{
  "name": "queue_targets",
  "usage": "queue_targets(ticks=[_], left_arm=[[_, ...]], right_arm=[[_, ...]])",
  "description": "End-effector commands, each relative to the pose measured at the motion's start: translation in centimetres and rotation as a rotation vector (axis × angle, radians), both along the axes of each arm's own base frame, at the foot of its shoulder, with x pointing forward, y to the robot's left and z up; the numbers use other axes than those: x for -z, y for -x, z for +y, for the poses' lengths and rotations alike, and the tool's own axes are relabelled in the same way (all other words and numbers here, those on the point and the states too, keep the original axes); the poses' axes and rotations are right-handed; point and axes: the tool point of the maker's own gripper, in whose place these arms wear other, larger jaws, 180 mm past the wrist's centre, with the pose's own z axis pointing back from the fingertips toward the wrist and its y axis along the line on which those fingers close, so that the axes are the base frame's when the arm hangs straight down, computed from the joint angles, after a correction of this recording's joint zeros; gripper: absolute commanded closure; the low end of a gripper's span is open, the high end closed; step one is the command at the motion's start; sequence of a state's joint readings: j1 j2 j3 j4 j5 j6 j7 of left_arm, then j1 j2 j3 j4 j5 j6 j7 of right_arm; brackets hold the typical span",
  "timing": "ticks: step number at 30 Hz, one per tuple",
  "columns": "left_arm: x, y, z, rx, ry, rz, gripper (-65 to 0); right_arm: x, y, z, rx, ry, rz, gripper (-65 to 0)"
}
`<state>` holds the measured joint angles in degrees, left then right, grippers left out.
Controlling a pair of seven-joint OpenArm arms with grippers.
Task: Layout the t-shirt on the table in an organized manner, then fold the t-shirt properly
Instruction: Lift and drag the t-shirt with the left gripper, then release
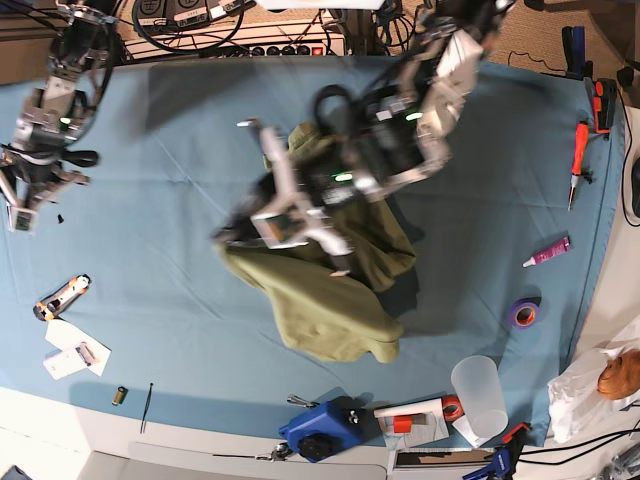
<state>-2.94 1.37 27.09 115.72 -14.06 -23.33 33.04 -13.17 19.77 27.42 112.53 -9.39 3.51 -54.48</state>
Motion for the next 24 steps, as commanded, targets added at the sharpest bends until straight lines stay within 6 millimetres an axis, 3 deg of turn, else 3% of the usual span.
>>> queue_targets(ticks=[1,4,8,12,19,22,24], left_arm=[[-1.3,-0.1,-1.5,0.029,0.044,-0.019,0.0],[0.6,-0.6,-5.9,0.095,-0.008,0.028,0.0],[3.6,-1.3,-9.3,0.161,-0.108,0.022,0.0],[5.8,-2.5,-10.5,0.129,-0.246,-0.032,0.0],[5.5,-2.2,-11.3,0.146,-0.286,-0.154,-0.6],[5.6,-2.8,-11.0,0.116,-0.299,-0.162,-29.3],[5.6,-3.8,-10.5,0.049,-0.299,-0.14,-42.3]], right_arm=[[-2.1,0.1,-1.1,0.012,0.038,-0.05,-19.1],[-3.3,1.7,-3.3,0.068,0.017,-0.095,-19.1],[-4.7,3.8,-5.5,0.125,-0.012,-0.152,-19.1],[-5.2,4.6,-6.1,0.121,-0.067,-0.202,-19.1],[-4.7,3.2,-4.5,0.015,-0.137,-0.205,-19.1],[-4.5,2.7,-3.9,-0.025,-0.163,-0.209,-19.1],[-4.5,2.3,-3.4,-0.055,-0.181,-0.213,-19.1]])
